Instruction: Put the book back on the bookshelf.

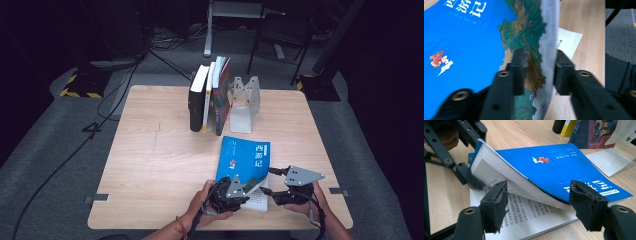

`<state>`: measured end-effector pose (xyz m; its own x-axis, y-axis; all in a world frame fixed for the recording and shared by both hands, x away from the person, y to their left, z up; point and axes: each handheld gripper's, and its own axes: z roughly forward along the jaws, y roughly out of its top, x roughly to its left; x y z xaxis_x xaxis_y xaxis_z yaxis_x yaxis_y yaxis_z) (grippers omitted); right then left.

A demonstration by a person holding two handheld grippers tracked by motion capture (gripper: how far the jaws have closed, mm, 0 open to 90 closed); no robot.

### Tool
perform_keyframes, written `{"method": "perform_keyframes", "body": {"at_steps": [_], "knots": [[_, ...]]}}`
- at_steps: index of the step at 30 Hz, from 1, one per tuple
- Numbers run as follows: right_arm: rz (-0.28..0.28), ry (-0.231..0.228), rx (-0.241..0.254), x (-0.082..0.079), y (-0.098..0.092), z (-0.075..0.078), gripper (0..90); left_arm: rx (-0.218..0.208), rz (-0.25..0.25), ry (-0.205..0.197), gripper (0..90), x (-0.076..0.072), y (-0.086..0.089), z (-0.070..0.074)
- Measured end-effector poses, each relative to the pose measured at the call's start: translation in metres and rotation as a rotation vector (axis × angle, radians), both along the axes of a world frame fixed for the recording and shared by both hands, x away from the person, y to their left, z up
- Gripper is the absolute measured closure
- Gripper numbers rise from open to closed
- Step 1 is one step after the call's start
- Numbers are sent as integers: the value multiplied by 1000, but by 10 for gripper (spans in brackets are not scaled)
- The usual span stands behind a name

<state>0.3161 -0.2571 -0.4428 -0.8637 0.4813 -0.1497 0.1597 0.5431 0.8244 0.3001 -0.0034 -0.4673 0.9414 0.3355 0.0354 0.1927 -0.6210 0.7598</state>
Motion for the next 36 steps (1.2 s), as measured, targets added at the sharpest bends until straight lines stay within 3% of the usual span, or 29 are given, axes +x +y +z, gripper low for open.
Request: {"method": "perform_keyframes", "body": {"at_steps": [3, 9, 11, 15, 19, 21, 26, 31, 33, 36], "knots": [[-5, 1, 6, 1, -1, 0, 331, -14, -11, 0, 789, 1, 4, 3], [6, 7, 3, 2, 0, -1, 345, -47, -63, 24, 812, 5, 17, 8], [21, 9, -4, 5, 2, -3, 343, -36, -87, 16, 827, 5, 23, 9], [56, 22, -28, 10, 9, -5, 350, -21, -88, 15, 835, 5, 34, 8], [54, 22, -56, 15, 13, -11, 370, 6, -73, -18, 843, 3, 49, 13], [63, 24, -58, 21, 16, -11, 383, -5, -57, -5, 846, 6, 64, 14], [134, -1, -48, 31, 27, -11, 526, -5, -22, -10, 846, 9, 91, 15], [221, -22, -61, 31, 47, -12, 684, -25, 30, 28, 812, 17, 117, 13], [226, -34, -70, 30, 51, -13, 701, -30, 38, 41, 778, 17, 118, 13], [219, -63, -79, 25, 57, -12, 720, -36, 66, 22, 749, 13, 117, 14]]}}
